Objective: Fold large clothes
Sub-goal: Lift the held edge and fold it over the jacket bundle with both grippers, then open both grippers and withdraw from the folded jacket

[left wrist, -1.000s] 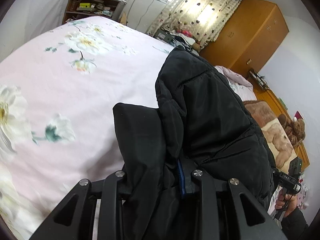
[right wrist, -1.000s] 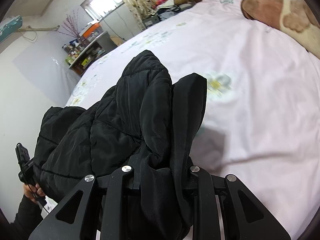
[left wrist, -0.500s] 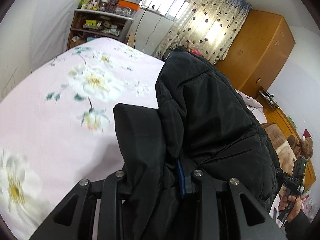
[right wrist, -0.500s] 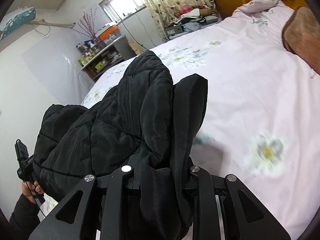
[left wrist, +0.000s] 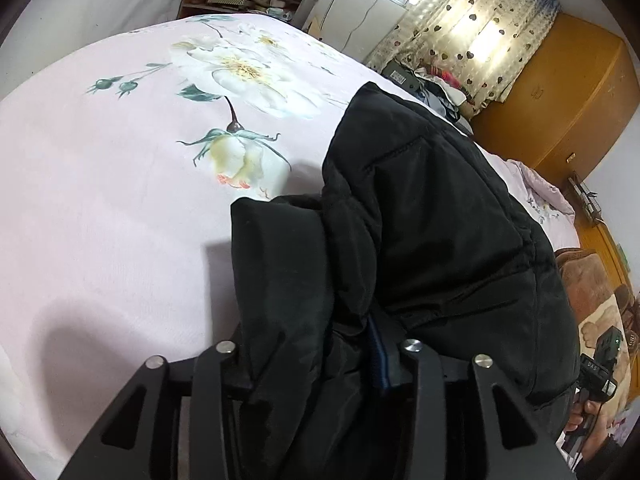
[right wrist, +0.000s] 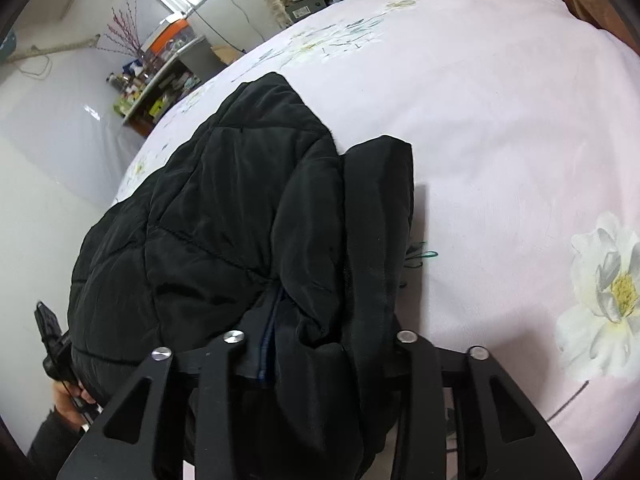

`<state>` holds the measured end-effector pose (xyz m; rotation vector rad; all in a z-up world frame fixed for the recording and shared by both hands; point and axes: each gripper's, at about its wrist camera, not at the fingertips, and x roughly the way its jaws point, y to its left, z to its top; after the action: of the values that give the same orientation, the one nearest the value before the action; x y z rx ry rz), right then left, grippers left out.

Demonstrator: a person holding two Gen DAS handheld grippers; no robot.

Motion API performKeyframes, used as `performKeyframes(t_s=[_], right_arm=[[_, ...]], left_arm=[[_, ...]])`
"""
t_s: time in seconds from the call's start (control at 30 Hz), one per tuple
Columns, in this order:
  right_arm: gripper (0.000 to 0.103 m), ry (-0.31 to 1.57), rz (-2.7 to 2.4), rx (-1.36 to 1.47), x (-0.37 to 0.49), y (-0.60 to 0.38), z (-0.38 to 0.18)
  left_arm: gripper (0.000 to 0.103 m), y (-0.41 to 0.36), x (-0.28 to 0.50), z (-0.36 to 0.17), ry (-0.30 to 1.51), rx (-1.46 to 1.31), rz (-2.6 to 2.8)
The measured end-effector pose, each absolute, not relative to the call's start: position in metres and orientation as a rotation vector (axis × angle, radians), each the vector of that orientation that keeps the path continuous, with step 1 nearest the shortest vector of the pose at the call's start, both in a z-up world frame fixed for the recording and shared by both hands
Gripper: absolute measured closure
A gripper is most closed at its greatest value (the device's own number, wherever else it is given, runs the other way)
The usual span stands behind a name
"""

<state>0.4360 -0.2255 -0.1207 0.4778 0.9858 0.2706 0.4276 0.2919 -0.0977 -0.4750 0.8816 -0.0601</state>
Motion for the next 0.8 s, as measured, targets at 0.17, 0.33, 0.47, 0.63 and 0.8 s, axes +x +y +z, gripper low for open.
performKeyframes(t_s=[0.17,0.33,0.47,0.63,0.8], right_arm=[[0.052,0.991,0.249,0.487,0.428,-0.234,-0.109],[0.051,0.926,0.197,0.428,0.400,-0.239,-0.071],[0.051,0.841,0.180,0.373,0.370,-0.232,-0.038],[0.051,0.875,0.227,0.271,0.355,-0.196,-0.047],[0.051,0.996,0.200,0.235,0.375,-0.186,-0.084]], left_arm=[[0.051,0.293,0.418,-0.085,0.884,-0.500,-0.035],[0.054,0.310,0.390,-0.052,0.810,-0.478,0.017],[0.054,0.299,0.360,-0.016,0.708,-0.426,-0.006],[0.054,0.249,0.365,-0.033,0.767,-0.356,-0.103],[0.051,0.245,0.389,-0.073,0.854,-0.335,-0.065]])
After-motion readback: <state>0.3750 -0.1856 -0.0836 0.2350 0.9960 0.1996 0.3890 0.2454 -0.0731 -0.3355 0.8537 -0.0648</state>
